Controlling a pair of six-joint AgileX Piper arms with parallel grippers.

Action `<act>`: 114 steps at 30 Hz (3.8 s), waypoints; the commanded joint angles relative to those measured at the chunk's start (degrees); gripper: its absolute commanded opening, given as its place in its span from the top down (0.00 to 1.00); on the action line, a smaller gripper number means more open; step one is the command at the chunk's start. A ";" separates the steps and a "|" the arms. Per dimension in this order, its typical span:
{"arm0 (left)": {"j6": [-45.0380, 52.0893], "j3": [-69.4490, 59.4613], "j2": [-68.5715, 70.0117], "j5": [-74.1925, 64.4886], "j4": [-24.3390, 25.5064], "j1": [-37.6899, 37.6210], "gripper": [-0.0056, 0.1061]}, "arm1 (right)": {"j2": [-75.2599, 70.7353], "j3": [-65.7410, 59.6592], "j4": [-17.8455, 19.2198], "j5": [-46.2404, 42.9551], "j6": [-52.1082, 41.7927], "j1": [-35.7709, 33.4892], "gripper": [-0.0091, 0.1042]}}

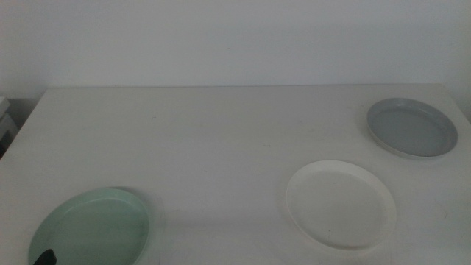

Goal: Stack the three bowls on top of each other.

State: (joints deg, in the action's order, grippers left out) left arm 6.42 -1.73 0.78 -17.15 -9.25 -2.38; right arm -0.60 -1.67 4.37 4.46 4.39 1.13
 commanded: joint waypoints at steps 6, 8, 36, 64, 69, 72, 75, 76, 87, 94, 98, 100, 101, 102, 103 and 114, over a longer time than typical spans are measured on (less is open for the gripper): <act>-0.48 0.25 0.79 4.50 -0.41 0.07 0.04 | -0.35 5.04 -1.13 1.13 -0.49 0.36 0.41; -0.48 0.25 0.79 4.50 -0.41 0.07 0.04 | 1.30 8.60 -1.07 6.13 -0.49 0.36 0.41; -0.48 0.25 0.79 4.50 -0.41 0.07 0.04 | 50.11 58.26 -12.46 48.88 -0.74 0.31 0.41; -0.48 0.25 0.79 4.50 -0.41 0.07 0.04 | 91.66 61.73 -11.32 38.11 -1.10 -9.73 0.47; -0.48 0.25 0.79 4.50 -0.41 0.07 0.04 | 96.92 61.73 -11.35 37.33 -1.10 -9.86 0.53; -0.48 0.25 0.79 4.50 -0.41 0.07 0.04 | 99.28 61.73 -11.35 36.27 -1.10 -9.86 0.57; -0.48 0.25 0.74 4.50 -0.41 0.07 0.04 | 101.59 61.73 -11.98 35.43 -1.10 -9.86 0.61; -0.48 0.25 0.74 4.50 -0.41 0.07 0.04 | 102.22 61.73 -12.19 35.32 -1.10 -9.86 0.63; -0.48 0.25 0.74 4.50 -0.41 0.07 0.04 | 97.26 63.05 -12.57 36.97 2.46 -11.00 0.93; -0.48 0.25 0.74 4.50 -0.41 0.07 0.04 | 96.11 71.45 -13.01 40.11 4.85 -16.68 0.93; -0.48 0.25 0.74 4.50 -0.41 0.07 0.04 | 98.02 75.43 -14.45 40.07 5.84 -21.15 0.93; -0.48 0.25 0.74 4.50 -0.41 0.07 0.04 | 99.41 77.14 -14.69 40.00 5.84 -22.95 0.93; -0.48 0.25 0.74 4.50 -0.41 0.07 0.04 | 100.19 77.76 -14.74 40.00 5.84 -23.83 0.93; -0.48 0.25 0.74 4.50 -0.41 0.07 0.04 | 100.83 78.19 -14.74 40.00 5.84 -24.43 0.93; -0.48 0.25 0.74 4.50 -0.41 0.07 0.04 | 101.72 78.57 -14.81 40.00 5.84 -25.00 0.93; -0.48 0.25 0.74 4.50 -0.41 0.07 0.04 | 108.94 78.88 -15.77 38.75 5.04 -26.05 0.93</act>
State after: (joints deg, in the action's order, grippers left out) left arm 6.42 -1.73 0.78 -17.15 -9.25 -2.38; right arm 110.62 75.40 -11.43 44.78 10.01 -24.84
